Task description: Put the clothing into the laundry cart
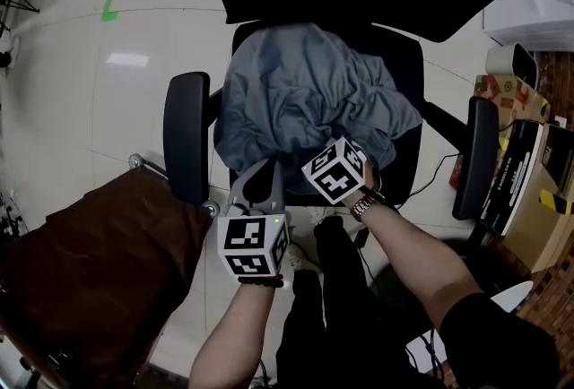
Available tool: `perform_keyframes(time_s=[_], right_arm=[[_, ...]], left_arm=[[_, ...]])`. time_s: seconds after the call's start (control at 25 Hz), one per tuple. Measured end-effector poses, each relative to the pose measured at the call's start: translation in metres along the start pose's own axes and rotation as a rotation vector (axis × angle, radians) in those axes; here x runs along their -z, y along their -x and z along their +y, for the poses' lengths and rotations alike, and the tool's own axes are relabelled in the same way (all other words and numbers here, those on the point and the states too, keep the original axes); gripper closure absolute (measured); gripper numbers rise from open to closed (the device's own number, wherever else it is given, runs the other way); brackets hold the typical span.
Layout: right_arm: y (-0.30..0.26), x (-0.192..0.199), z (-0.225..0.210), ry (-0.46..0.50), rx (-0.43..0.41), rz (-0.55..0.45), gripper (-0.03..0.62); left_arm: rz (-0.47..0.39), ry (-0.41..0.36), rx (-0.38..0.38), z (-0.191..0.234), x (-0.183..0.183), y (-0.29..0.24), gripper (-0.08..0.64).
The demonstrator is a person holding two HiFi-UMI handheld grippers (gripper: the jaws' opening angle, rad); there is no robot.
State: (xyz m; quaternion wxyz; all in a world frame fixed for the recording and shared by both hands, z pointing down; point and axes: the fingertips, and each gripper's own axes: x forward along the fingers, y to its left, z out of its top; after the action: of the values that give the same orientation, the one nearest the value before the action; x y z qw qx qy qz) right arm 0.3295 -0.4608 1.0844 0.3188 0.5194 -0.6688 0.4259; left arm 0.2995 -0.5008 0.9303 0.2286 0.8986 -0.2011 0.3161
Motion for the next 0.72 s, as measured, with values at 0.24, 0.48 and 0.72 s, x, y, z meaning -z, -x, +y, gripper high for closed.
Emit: perform_keyframes(time_s=[0.24, 0.48, 0.72], right_arm=[[0.059, -0.035, 0.012, -0.010, 0.026, -0.114, 0.468], [0.132, -0.069, 0.028, 0.009, 0.065, -0.213, 0.468], [0.219, -0.106, 0.050, 0.054, 0.141, -0.332, 0.468]], left_arm=[[-0.034, -0.008, -0.008, -0.007, -0.023, 0.036, 0.557], [-0.069, -0.017, -0.013, -0.021, -0.048, 0.077, 0.557], [-0.126, -0.037, -0.014, -0.040, -0.074, 0.131, 0.557]])
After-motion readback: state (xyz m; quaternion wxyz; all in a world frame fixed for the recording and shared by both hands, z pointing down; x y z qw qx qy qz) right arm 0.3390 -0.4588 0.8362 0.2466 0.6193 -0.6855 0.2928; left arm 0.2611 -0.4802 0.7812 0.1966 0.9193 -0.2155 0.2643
